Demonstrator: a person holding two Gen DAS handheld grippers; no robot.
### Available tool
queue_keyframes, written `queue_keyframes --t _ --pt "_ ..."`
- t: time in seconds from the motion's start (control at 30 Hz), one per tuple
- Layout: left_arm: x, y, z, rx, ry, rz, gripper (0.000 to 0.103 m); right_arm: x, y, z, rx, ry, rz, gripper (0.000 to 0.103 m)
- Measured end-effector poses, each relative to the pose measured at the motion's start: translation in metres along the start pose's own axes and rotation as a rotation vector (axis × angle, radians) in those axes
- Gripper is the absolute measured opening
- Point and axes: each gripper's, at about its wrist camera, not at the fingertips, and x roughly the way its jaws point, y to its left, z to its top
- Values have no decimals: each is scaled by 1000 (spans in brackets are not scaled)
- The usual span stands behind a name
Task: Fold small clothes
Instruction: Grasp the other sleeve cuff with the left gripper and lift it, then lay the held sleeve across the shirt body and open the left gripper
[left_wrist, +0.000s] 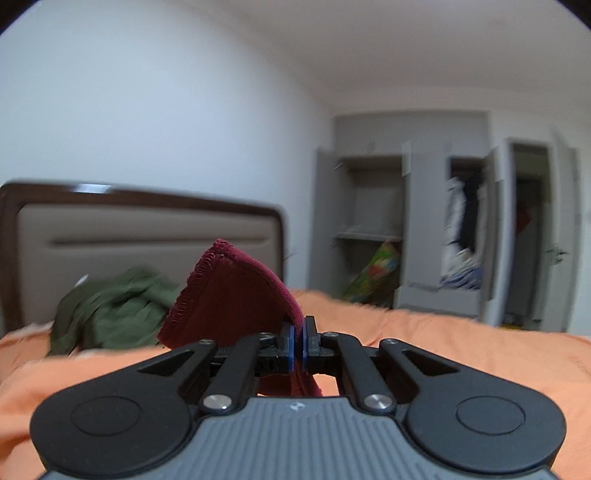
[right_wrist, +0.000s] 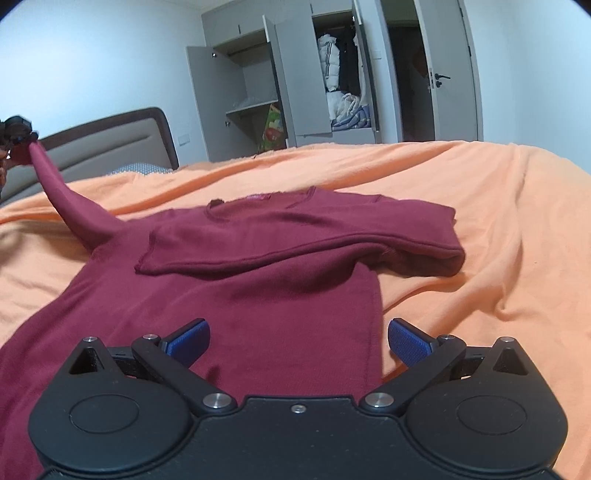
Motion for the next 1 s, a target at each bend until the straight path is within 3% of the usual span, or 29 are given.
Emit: queue_keyframes --t 0.13,0.3,0.43,0.57,0.67,0.83,1.0 --pt "-37 -59 16 74 -85 -163 3 -9 -8 1 21 -17 -9 102" --pt "-85 -143 12 187 -114 -355 3 -20 -17 1 44 -37 -25 102" --pt "-117 -212 -15 275 -102 -467 3 -31 -29 -1 65 -50 -46 102" --pt "-139 -274 -63 353 -67 -540 3 -42 -42 -4 84 -61 -71 102" --pt "-146 -313 -109 418 20 -587 3 -50 -51 -6 93 -64 -93 102" --pt "-145 -348 -182 464 189 -652 3 -64 -67 -12 114 -68 -135 102" --pt "-152 -344 -228 483 290 -726 4 -71 -79 -19 146 -62 -162 102"
